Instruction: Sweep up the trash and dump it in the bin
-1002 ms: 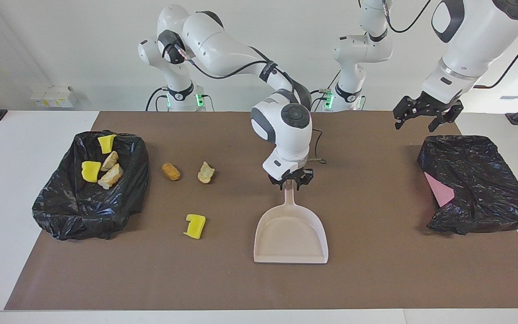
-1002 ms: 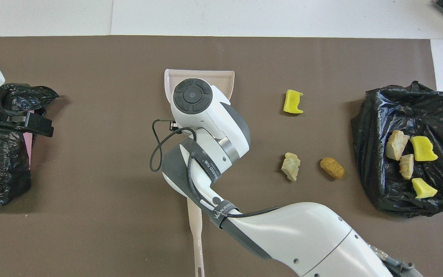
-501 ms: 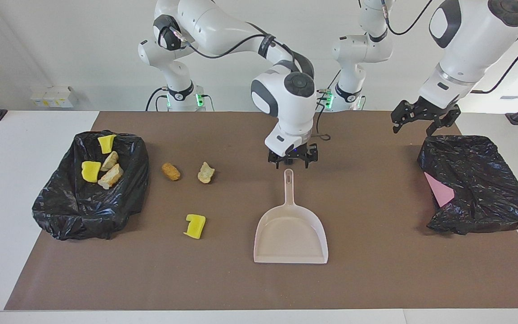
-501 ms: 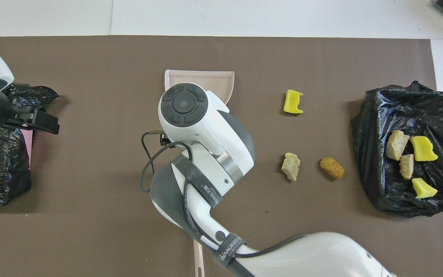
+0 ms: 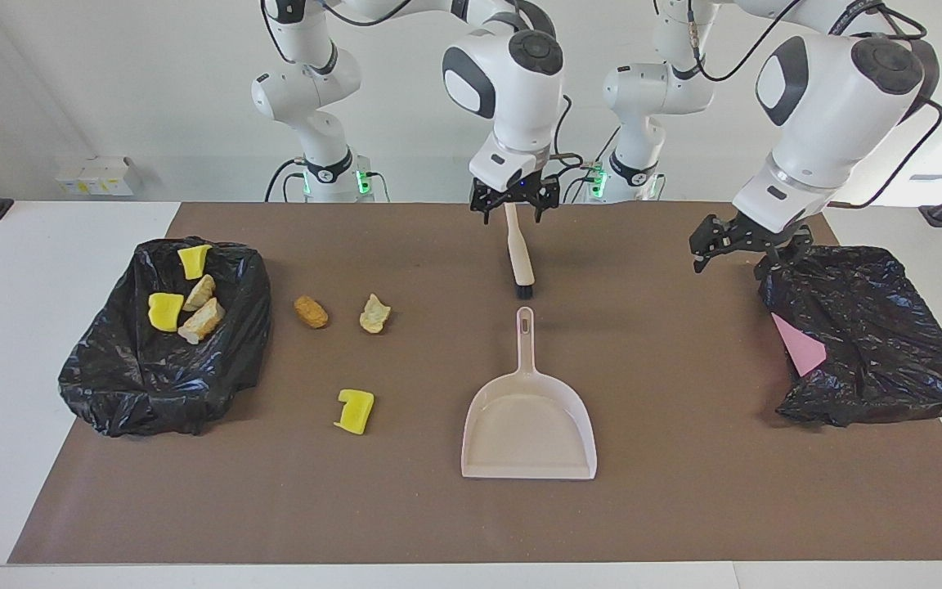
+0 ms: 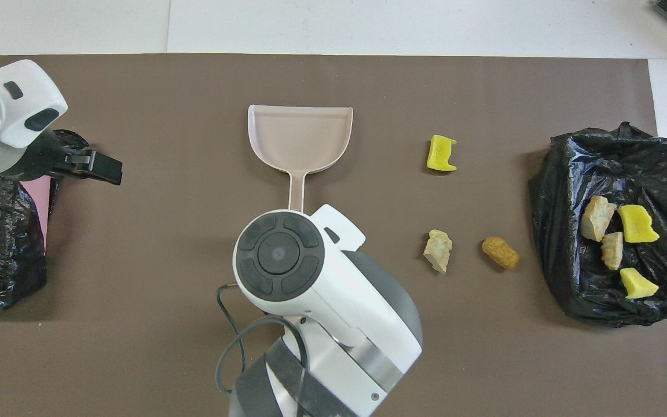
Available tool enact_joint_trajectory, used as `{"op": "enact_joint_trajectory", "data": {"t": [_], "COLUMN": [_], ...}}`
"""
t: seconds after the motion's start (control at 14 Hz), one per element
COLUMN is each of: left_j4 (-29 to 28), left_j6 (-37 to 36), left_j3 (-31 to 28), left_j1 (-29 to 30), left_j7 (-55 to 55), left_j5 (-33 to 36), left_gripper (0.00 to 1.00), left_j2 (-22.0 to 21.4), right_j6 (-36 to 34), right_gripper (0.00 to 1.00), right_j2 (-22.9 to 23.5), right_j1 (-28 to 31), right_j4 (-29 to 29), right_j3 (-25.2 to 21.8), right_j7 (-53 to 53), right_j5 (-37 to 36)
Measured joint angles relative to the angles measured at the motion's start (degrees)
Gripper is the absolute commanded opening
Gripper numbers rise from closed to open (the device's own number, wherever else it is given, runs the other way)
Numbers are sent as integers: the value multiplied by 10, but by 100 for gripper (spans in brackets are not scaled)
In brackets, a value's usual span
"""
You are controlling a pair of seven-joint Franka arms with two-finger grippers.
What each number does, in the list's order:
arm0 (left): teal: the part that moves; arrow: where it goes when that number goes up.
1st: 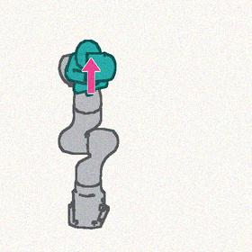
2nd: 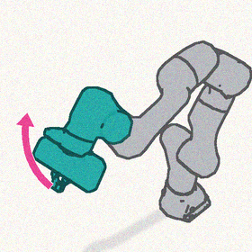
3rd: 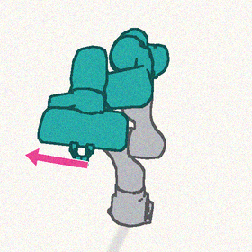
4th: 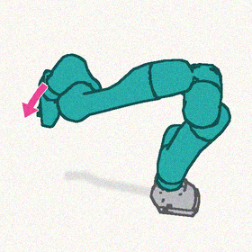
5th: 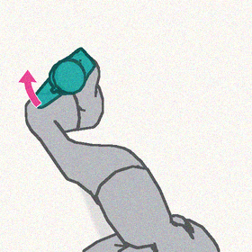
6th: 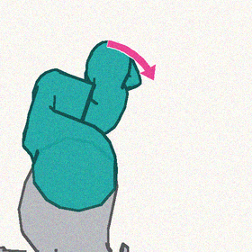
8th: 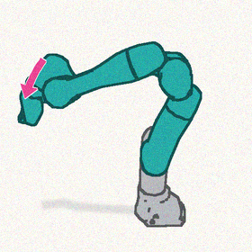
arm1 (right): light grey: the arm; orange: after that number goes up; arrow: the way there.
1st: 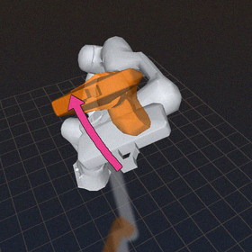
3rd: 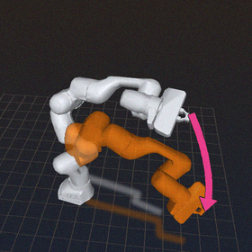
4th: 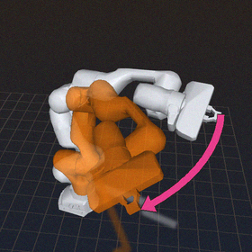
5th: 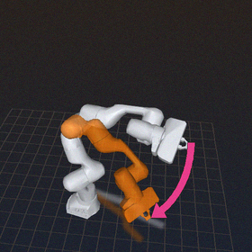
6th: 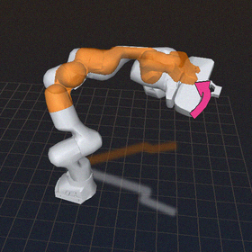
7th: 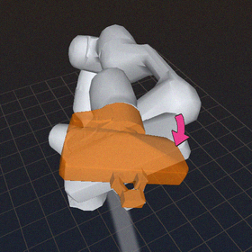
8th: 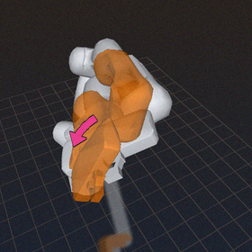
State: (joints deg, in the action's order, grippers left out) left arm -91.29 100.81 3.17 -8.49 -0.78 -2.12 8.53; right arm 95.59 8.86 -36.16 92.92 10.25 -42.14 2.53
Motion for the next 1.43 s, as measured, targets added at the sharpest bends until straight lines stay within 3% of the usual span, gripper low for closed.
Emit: {"op": "enact_joint_trajectory", "data": {"t": [0.14, 0.36, 0.57, 0.93, 1.29, 1.43], "left_j4": [0, -1, -3, -4, -7, -7], "left_j6": [28, 74, 125, 175, 207, 223], "left_j3": [1, 1, 2, 2, 3, 2], "left_j1": [-23, -65, -105, -150, -191, -205], "left_j7": [-30, -72, -105, -156, -206, -228], "left_j5": [0, 0, 0, 0, 0, 0], "left_gripper": [100, 100, 100, 100, 100, 82], "left_j2": [21, 52, 88, 126, 159, 178], "right_j6": [29, 126, 155, 200, 312, 329], "right_gripper": [100, 100, 100, 100, 100, 100], "right_j2": [-18, -68, -105, -109, -77, -65], "right_j1": [-15, -28, -52, -85, -115, -115], "right_j4": [40, 165, 251, 301, 348, 352], "right_j3": [0, 1, 1, 2, 2, 1], "right_j7": [0, 0, -2, -9, -11, -11], "right_j5": [11, 38, 55, 73, 75, 75]}}
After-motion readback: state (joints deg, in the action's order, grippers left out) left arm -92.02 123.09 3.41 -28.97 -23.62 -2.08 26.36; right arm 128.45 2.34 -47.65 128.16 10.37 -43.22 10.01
